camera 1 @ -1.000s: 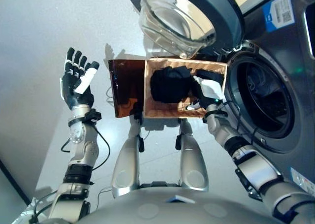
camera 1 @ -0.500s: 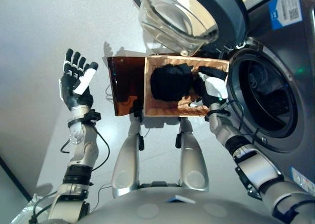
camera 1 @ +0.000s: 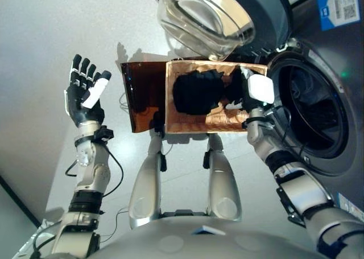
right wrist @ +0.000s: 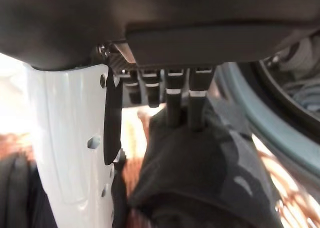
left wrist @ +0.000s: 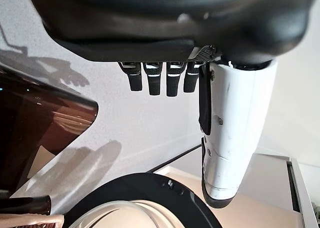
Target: Pick up the clothes and place them into the washing machine
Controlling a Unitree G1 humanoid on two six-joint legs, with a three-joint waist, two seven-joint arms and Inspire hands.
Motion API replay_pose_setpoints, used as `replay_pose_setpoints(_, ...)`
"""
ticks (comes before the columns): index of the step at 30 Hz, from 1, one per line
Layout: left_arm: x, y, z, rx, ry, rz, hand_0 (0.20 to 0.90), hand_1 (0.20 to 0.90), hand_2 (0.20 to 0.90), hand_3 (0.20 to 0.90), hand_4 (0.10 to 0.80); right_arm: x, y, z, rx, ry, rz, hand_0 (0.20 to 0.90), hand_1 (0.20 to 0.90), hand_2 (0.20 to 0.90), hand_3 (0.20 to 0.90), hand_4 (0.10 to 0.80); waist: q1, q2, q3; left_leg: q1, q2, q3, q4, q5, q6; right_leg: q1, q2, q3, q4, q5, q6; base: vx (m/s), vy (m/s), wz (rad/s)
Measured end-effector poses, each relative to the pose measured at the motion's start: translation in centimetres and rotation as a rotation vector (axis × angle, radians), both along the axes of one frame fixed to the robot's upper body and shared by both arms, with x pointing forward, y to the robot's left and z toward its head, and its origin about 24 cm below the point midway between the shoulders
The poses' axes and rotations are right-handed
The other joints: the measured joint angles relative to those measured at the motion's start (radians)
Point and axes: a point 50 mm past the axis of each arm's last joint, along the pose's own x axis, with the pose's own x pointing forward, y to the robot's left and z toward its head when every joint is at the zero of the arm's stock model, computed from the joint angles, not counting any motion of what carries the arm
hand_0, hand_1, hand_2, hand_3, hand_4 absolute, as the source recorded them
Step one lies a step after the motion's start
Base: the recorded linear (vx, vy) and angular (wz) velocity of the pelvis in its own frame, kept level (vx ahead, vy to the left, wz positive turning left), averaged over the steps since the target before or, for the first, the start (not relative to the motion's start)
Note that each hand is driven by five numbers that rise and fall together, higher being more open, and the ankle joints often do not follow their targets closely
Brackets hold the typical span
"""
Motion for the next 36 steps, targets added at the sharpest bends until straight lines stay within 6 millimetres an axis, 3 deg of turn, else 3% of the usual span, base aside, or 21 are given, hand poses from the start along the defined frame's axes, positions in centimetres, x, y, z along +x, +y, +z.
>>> replay_pose_setpoints(8, -0.1, 0.2, -0.1, -0.003, 0.009, 0.024, 0.9, 0.9, 0.9, 0.9, 0.8, -1.7, -0.4, -0.1, 0.16, -0.077, -0.041, 0.9, 0.9, 0.9, 0.9, 0.8, -0.027, 0.0, 0.0, 0.014, 0.0, 0.009, 0.0, 0.0, 0.0, 0.003, 0.001, 0.012, 0.014, 0.0, 0.0, 0.01, 0.013, -0.03)
replay_pose_setpoints(14, -0.2, 0.3, -0.1, 0.009, 0.014, 0.044, 0.9, 0.9, 0.9, 0.9, 0.8, -2.5, -0.4, -1.4, 0.269, -0.044, -0.084, 0.9, 0.9, 0.9, 0.9, 0.8, -0.05, -0.001, 0.001, 0.033, 0.002, 0.019, 0.0, 0.0, 0.001, 0.014, 0.002, 0.021, 0.015, 0.002, -0.002, -0.035, 0.013, -0.06)
replay_pose_setpoints(20, -0.4, 1.0, 0.1, 0.004, 0.004, 0.08, 0.9, 0.9, 0.9, 0.9, 0.8, -2.4, 0.1, -2.1, 0.273, -0.017, -0.091, 0.9, 0.9, 0.9, 0.9, 0.8, -0.042, -0.001, 0.0, 0.014, 0.002, 0.024, 0.0, 0.0, 0.001, -0.01, 0.003, 0.026, 0.012, 0.007, -0.003, -0.02, -0.005, -0.04)
replay_pose_setpoints(24, -0.3, 0.9, 0.2, 0.005, -0.006, 0.076, 0.9, 0.9, 0.9, 0.9, 0.8, -2.1, -0.7, -2.2, 0.247, -0.001, -0.131, 0.9, 0.9, 0.9, 0.9, 0.8, -0.026, -0.001, 0.0, -0.003, 0.001, 0.021, 0.0, 0.002, 0.002, -0.025, 0.002, 0.025, 0.012, 0.011, -0.002, -0.003, -0.005, 0.02)
replay_pose_setpoints(36, -0.5, 1.5, 1.3, 0.01, -0.057, 0.096, 0.9, 0.9, 0.9, 0.9, 0.8, -1.3, -2.2, -0.5, 0.206, -0.049, -0.162, 0.9, 0.9, 0.9, 0.9, 0.8, -0.006, 0.001, 0.013, -0.054, 0.001, 0.016, 0.0, 0.004, 0.002, -0.072, 0.001, 0.017, 0.011, 0.011, -0.002, -0.007, -0.005, 0.01)
